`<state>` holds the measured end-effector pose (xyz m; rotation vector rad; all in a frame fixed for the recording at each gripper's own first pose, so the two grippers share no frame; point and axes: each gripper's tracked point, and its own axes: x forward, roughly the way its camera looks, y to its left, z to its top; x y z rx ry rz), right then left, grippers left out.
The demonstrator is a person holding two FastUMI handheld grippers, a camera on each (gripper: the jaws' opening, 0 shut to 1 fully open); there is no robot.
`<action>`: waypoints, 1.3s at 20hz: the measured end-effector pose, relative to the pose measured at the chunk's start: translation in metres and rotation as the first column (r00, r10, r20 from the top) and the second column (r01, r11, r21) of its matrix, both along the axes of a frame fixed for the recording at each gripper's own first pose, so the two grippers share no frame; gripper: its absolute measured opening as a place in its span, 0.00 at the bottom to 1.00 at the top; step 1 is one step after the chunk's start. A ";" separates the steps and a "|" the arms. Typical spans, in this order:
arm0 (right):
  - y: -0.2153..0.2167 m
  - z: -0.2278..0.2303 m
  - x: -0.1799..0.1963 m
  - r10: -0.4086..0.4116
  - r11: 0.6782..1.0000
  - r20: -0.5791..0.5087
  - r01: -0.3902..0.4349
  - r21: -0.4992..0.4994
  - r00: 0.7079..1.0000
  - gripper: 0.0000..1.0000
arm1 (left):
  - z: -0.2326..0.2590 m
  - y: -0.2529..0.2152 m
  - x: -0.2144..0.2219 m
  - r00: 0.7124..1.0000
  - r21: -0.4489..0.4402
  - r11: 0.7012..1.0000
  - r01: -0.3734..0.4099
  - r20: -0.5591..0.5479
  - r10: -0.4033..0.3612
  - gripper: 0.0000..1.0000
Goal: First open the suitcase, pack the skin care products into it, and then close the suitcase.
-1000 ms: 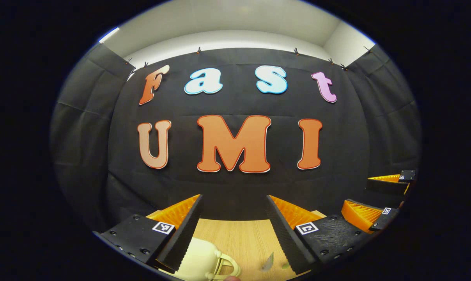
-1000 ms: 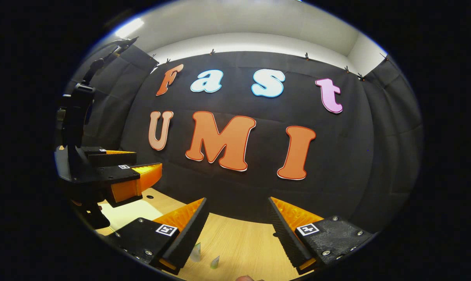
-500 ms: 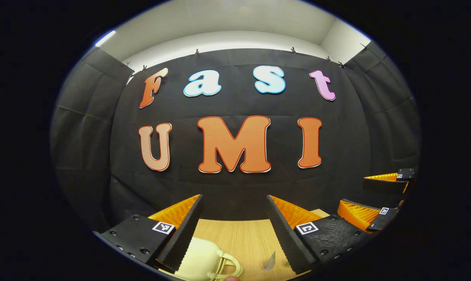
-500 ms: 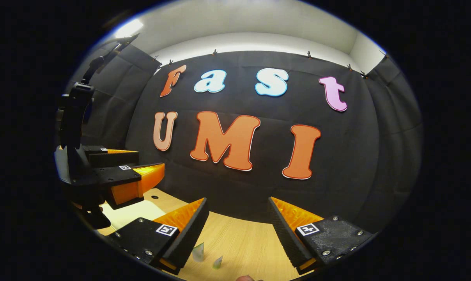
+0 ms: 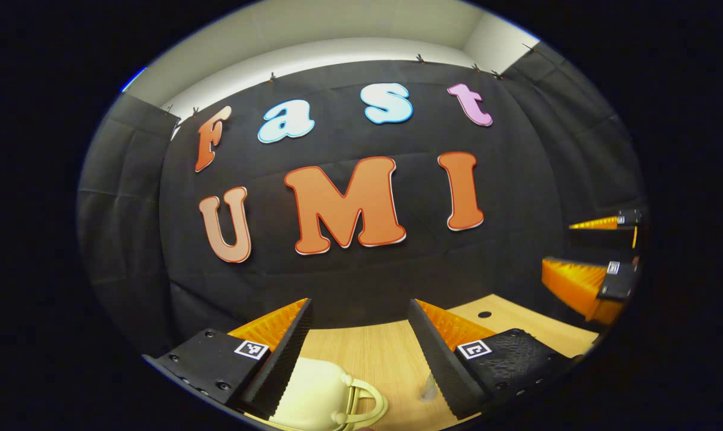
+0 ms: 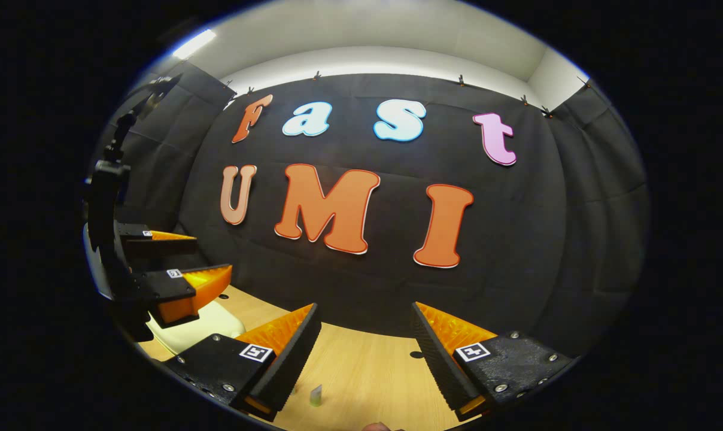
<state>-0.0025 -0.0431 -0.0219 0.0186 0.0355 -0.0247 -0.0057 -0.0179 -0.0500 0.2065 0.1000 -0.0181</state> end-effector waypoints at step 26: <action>-0.057 -0.053 0.005 -0.016 1.000 -0.053 0.016 -0.005 0.998 0.95 | -0.280 0.037 -0.029 0.865 0.689 0.660 0.299 -0.487 0.117 0.79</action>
